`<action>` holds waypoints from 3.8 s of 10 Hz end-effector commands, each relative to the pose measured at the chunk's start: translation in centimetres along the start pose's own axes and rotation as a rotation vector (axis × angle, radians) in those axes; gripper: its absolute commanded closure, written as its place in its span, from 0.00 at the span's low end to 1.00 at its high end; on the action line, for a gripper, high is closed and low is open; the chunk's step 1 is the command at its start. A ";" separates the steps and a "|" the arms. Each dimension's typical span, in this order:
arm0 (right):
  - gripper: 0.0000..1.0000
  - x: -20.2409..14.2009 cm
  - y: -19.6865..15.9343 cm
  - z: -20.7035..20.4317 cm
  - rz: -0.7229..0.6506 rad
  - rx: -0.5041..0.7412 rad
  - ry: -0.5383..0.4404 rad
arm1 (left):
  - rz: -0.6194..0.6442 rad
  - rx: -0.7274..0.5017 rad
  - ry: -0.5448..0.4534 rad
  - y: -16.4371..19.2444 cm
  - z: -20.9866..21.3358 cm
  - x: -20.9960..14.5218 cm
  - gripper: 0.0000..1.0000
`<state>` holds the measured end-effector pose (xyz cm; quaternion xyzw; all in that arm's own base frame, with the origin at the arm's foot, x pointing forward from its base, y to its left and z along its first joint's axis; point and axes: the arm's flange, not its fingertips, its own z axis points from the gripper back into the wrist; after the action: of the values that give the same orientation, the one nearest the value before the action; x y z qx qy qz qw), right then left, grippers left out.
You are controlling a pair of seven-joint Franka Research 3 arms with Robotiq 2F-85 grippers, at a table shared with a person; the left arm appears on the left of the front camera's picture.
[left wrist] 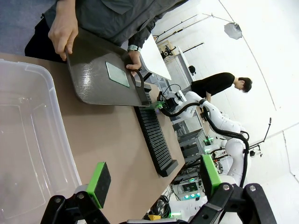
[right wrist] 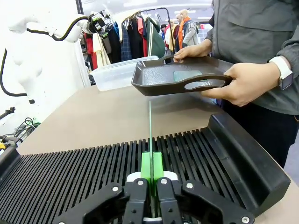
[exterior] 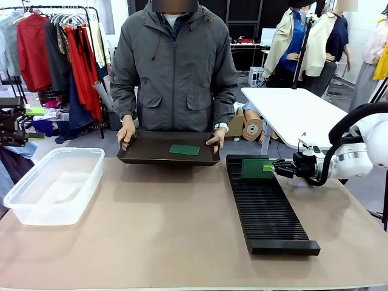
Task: Sort PCBs into racks and boxes based on the side picked up.
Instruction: If the short side of the Blank PCB is picked up, insert it into the PCB Rack ; if the long side is picked up, place it in the Organizing box.
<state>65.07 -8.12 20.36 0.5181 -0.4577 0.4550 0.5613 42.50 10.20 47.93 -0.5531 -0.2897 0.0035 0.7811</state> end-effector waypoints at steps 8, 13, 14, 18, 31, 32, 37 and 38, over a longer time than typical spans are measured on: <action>1.00 0.0 0.0 0.0 0.000 0.000 0.000 | 0.003 0.001 0.007 -0.2 0.1 0.1 0.00; 1.00 1.1 -0.8 -0.6 -0.008 0.041 0.043 | 0.003 0.001 0.007 -0.2 0.1 0.1 0.00; 1.00 1.3 -0.9 -0.6 -0.004 0.052 0.037 | 0.003 0.001 0.007 -0.2 0.1 0.1 0.00; 1.00 1.2 -1.0 -0.7 -0.010 0.097 0.038 | 0.003 0.001 0.007 -0.2 0.1 0.1 0.00; 1.00 0.4 -1.1 -0.6 -0.024 0.006 0.020 | 0.003 0.001 0.007 -0.2 0.1 0.1 0.00; 1.00 0.4 -1.2 -0.6 -0.026 -0.002 0.020 | 0.003 0.001 0.007 -0.2 0.1 0.1 0.00; 1.00 0.2 -1.1 -0.8 -0.009 -0.011 0.054 | 0.003 0.001 0.007 -0.2 0.1 0.1 0.00; 1.00 -0.1 -0.8 -0.8 0.024 0.001 0.071 | 0.003 0.001 0.007 -0.2 0.1 0.1 0.00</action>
<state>65.70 -7.91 20.65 0.5247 -0.4375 0.4706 0.5584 42.50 10.20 47.93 -0.5531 -0.2897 0.0035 0.7811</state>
